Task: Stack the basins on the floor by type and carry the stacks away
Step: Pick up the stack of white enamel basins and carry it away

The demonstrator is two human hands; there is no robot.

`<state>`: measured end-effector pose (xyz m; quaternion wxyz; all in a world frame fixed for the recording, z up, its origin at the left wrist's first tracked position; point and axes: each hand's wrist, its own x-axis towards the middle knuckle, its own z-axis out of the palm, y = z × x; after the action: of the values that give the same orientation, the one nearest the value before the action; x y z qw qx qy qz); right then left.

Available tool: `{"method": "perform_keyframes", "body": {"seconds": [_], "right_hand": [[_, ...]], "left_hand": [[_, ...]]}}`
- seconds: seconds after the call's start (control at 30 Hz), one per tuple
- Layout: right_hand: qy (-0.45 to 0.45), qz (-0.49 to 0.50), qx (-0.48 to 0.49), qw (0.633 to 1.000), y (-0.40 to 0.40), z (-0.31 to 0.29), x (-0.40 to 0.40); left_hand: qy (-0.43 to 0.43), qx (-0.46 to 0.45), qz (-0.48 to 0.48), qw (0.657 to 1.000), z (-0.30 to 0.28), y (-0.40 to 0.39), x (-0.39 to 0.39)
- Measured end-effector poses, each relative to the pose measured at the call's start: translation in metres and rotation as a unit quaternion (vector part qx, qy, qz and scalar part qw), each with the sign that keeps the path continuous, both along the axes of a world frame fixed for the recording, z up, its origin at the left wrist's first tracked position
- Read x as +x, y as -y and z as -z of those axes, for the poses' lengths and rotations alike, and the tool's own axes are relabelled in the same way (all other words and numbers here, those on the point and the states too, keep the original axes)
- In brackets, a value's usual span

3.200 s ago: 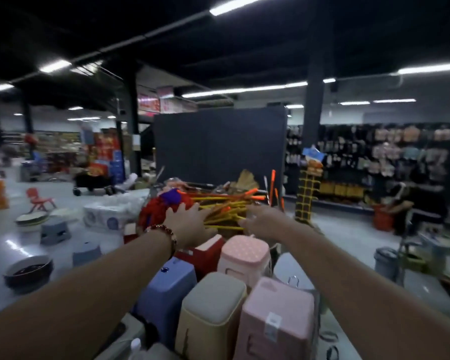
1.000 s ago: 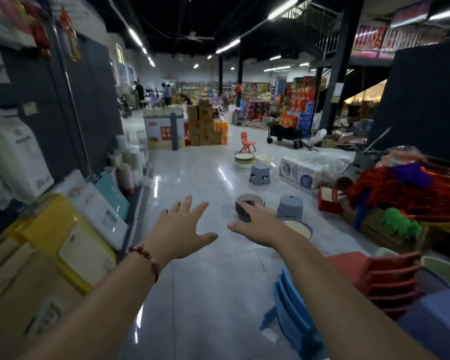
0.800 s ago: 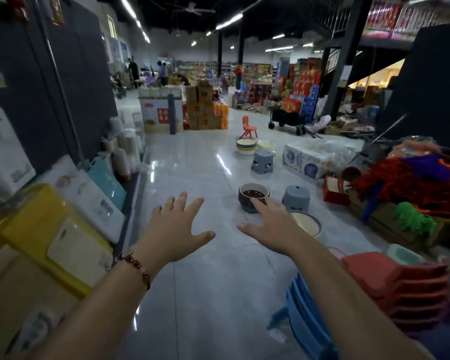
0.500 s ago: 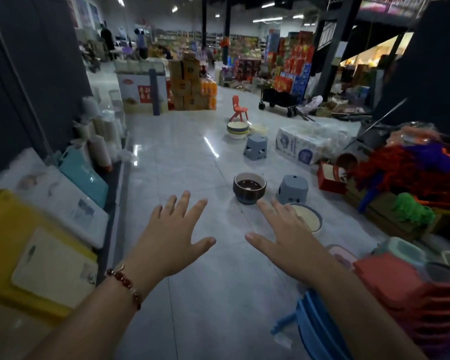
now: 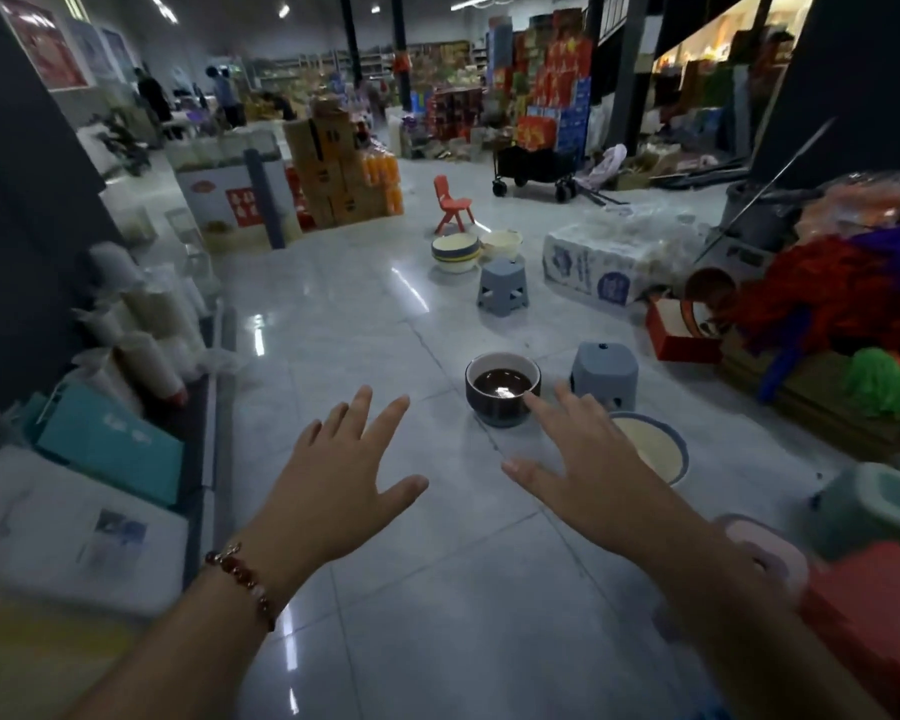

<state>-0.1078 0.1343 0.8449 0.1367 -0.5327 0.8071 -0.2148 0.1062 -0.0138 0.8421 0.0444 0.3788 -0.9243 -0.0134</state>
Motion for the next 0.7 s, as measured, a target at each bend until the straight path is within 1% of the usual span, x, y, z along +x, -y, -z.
{"method": "perform_keyframes", "body": {"seconds": [0.17,0.23,0.3,0.37,0.43,0.53,0.6,0.7], "right_hand": [[-0.024,-0.027,0.033,0.999,0.092,-0.004,-0.07],[-0.037,-0.037,0.041,0.998,0.132,-0.009,-0.088],[-0.029,-0.05,0.035,0.998,0.174,-0.011,-0.099],[-0.028,-0.067,0.033,0.997,0.218,-0.011,-0.106],[-0.034,-0.068,0.033,0.997,0.265,-0.007,-0.116],[-0.05,-0.059,0.031,0.996,0.337,0.003,-0.129],[-0.038,-0.051,0.033,0.997,0.393,0.008,-0.135],[-0.014,-0.028,0.032,0.999,0.464,0.002,-0.146]], "left_hand": [[-0.034,0.0,-0.03,0.999,0.001,0.094,-0.053],[-0.034,0.01,-0.039,0.999,0.005,0.126,-0.059],[-0.057,0.026,-0.054,0.997,0.009,0.162,-0.059],[-0.077,0.026,-0.074,0.994,0.011,0.206,-0.058],[-0.078,0.025,-0.088,0.993,0.015,0.254,-0.061],[-0.069,0.029,-0.077,0.994,0.021,0.32,-0.079],[-0.072,0.034,-0.074,0.994,0.022,0.377,-0.095],[-0.054,0.029,-0.047,0.997,0.014,0.456,-0.123]]}}
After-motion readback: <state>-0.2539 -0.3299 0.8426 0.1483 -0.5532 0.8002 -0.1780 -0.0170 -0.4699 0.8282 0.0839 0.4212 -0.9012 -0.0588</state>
